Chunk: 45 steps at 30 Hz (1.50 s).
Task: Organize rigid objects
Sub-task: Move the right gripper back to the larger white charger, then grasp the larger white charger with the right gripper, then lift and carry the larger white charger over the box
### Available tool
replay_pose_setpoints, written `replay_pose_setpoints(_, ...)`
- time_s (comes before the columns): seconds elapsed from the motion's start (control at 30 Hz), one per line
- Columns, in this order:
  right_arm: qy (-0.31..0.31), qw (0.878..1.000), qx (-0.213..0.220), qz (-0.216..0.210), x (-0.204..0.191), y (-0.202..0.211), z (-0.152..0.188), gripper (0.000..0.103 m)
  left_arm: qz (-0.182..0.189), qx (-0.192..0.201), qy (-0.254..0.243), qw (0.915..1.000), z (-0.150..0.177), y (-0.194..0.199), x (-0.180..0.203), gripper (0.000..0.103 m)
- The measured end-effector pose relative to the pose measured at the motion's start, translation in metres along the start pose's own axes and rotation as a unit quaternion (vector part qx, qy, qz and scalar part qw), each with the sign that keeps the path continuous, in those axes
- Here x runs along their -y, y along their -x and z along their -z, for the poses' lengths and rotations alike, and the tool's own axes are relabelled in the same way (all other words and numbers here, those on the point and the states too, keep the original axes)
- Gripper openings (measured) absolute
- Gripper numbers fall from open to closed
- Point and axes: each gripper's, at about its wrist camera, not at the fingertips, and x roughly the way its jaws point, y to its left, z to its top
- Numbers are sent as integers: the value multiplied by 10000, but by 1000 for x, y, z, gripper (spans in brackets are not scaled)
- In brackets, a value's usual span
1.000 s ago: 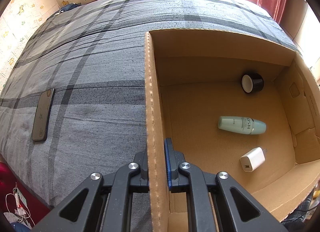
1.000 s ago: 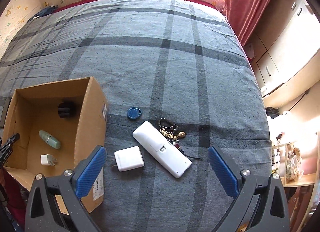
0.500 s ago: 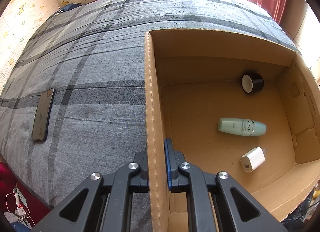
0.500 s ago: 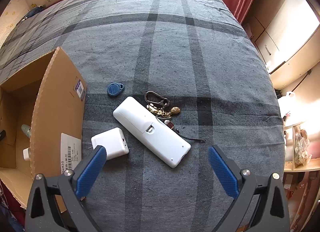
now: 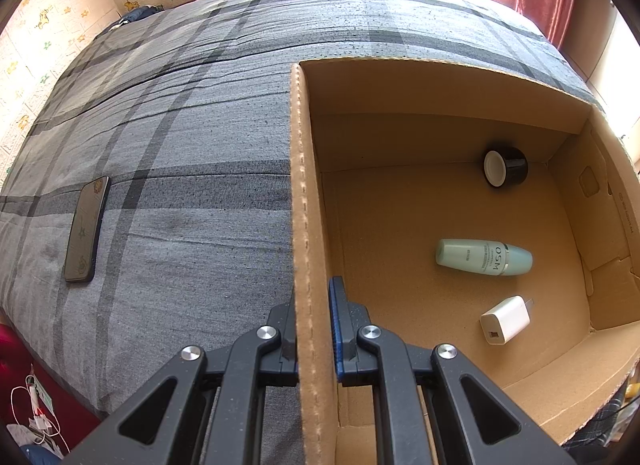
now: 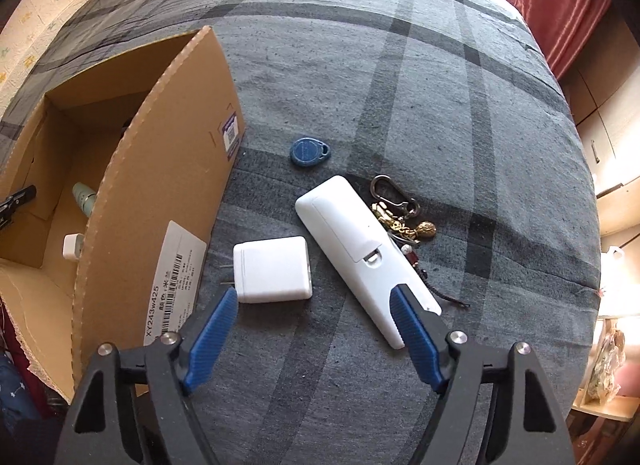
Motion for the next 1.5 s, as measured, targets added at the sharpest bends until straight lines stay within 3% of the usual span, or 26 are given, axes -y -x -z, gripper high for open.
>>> replay_pose_setpoints(0.5, 360, 9985, -254, -339, -14, -34, -6, 67, -24, -7, -1, 10000, 1, -1, 1, 11)
replay_pose_setpoints(0.7, 386, 9975, -414, -418, -17, -45, -4, 54, -29, -5, -3, 10000, 1, -1, 1, 11)
replay_pose_setpoints(1.5, -210, 9991, -363, 95, 10, 6, 0, 54, -43, -15, -27, 10000, 0, -1, 2, 11)
